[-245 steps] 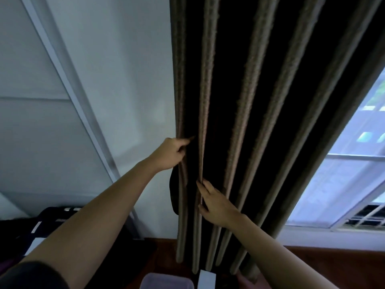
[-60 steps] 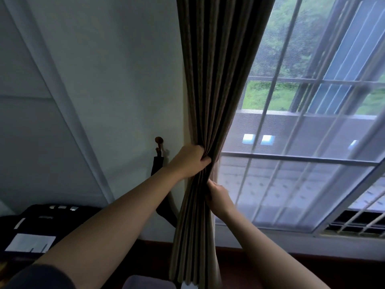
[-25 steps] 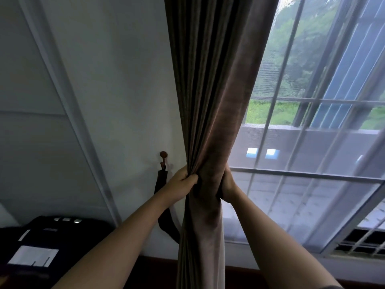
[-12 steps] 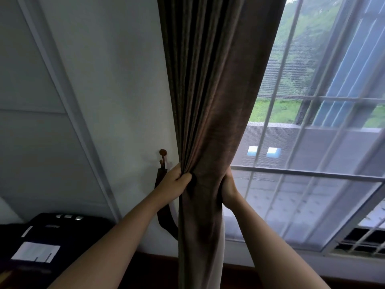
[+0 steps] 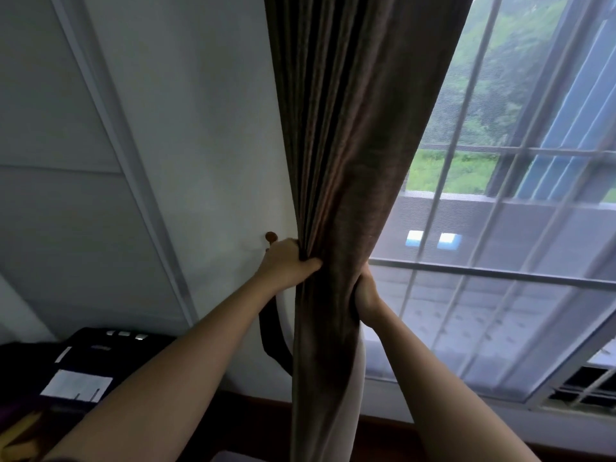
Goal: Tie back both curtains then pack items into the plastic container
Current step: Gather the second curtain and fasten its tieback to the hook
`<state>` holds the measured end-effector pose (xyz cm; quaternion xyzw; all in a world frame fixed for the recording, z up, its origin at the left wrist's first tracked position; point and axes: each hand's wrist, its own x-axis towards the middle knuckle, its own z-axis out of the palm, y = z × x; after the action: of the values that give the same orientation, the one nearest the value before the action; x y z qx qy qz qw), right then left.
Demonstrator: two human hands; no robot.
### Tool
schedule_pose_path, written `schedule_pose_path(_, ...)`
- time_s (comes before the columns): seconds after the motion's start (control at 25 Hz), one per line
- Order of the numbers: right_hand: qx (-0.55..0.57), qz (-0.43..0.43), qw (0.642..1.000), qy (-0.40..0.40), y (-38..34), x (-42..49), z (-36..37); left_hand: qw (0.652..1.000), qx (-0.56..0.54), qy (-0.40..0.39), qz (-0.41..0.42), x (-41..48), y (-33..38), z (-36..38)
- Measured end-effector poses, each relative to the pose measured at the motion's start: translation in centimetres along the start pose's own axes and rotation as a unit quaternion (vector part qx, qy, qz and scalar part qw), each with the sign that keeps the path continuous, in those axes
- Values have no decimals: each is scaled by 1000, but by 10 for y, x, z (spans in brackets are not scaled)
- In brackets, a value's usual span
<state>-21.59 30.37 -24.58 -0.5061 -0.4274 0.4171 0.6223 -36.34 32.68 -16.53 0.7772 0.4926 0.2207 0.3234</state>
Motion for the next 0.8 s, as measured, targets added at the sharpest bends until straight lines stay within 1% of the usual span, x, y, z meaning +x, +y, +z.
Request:
schedule_pose_path(0.04, -7, -4, 1000, 7, -3, -2, 4, 998, 56, 1, 3, 4, 8, -3)
schedule_pose_path(0.08, -4, -9, 1000, 17, -5, -4, 8, 996, 88, 1, -4, 9, 13, -3)
schedule_pose_path(0.12, -1, -11, 999, 32, -6, -7, 13, 996, 93, -3, -16, 14, 16, -2)
schedule_pose_path(0.16, -1, -24, 998, 54, -3, -10, 17, 997, 76, -11, -33, 18, 18, -1)
schedule_pose_path(0.24, -35, -61, 990, 126, 9, -16, 23, 997, 36, -24, -61, 25, 22, 4)
schedule_pose_path(0.32, -76, -101, 979, 162, 24, -21, 25, 997, 20, -42, -58, 29, 25, 9)
schedule_pose_path(0.4, -115, -128, 973, 157, 38, -27, 26, 997, 17, -56, -50, 32, 27, 10)
schedule_pose_path(0.48, -133, -134, 973, 133, 48, -34, 27, 996, 5, -72, -47, 35, 26, 9)
schedule_pose_path(0.6, -133, -66, 984, 102, 59, -37, 29, 995, 2, -93, -46, 35, 24, 6)
schedule_pose_path(0.72, -134, 0, 989, 64, 67, -36, 32, 988, 22, -139, -63, 31, 26, 7)
schedule_pose_path(0.8, -174, 11, 984, 38, 66, -42, 40, 979, 29, -184, -78, 31, 29, 3)
